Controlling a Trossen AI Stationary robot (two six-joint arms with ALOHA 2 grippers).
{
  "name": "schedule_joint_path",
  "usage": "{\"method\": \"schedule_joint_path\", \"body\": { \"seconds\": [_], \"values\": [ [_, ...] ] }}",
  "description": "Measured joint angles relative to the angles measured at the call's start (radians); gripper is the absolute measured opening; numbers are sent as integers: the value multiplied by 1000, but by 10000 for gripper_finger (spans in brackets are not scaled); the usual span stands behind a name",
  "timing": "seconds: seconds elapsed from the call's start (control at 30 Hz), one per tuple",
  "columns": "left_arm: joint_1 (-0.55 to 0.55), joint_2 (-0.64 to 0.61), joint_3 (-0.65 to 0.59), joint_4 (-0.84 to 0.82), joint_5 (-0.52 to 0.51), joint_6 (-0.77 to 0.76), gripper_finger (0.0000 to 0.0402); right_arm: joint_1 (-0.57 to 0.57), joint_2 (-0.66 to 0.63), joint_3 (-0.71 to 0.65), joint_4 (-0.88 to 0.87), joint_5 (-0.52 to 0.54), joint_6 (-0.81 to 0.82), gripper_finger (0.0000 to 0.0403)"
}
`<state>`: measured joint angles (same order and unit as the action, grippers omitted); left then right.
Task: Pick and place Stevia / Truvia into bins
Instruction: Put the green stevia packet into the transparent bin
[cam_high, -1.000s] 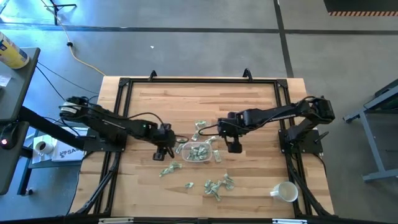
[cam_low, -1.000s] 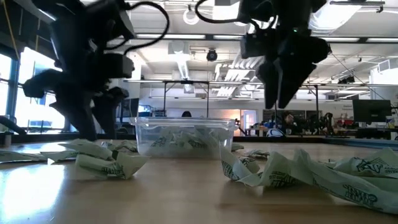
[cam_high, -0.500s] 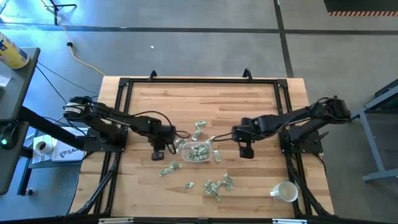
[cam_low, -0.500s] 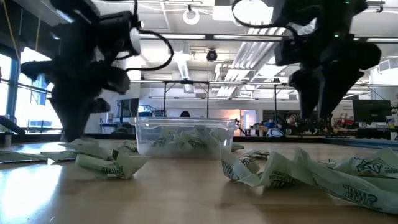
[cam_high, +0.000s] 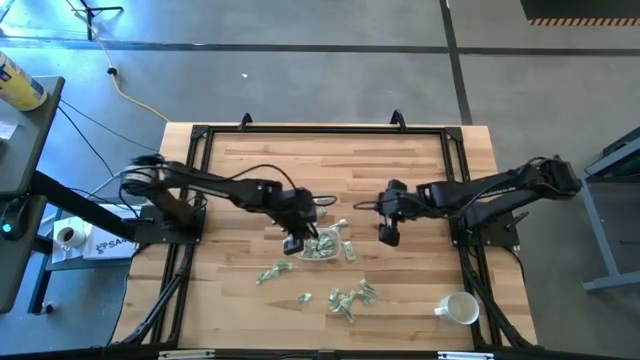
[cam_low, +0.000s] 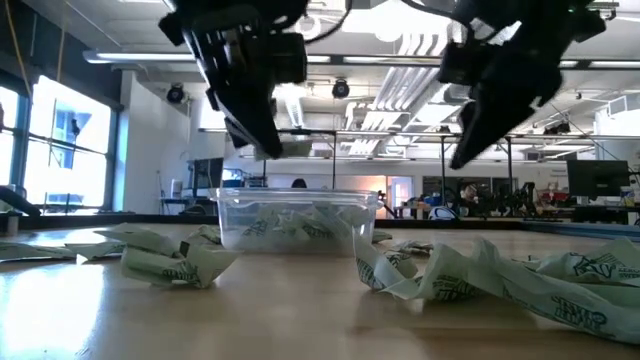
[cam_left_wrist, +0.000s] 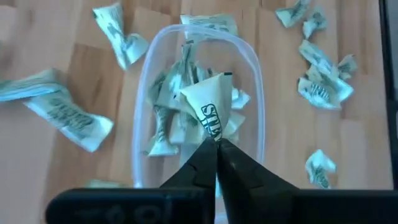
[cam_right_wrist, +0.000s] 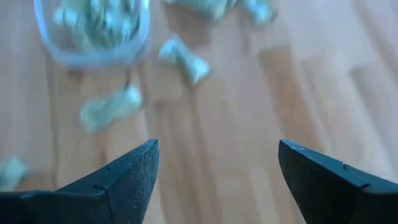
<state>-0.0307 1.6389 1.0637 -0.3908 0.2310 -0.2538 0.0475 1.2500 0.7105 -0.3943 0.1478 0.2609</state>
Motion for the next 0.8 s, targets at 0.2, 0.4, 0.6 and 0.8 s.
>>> {"method": "schedule_joint_path", "body": {
  "seconds": [0.2,0.4,0.6,0.8],
  "values": [
    [-10,76,62,-43,8,-77,81,-78,18,0,56,-81,-70,319],
    [-24,74,85,-133,-24,-77,123,-101,65,0,175,-128,-155,318],
    [-29,14,84,-251,-65,-142,163,-117,176,82,242,-132,-196,318],
    [-37,-149,86,-307,-161,-174,164,-184,372,263,200,-167,-320,318]
  ]
}}
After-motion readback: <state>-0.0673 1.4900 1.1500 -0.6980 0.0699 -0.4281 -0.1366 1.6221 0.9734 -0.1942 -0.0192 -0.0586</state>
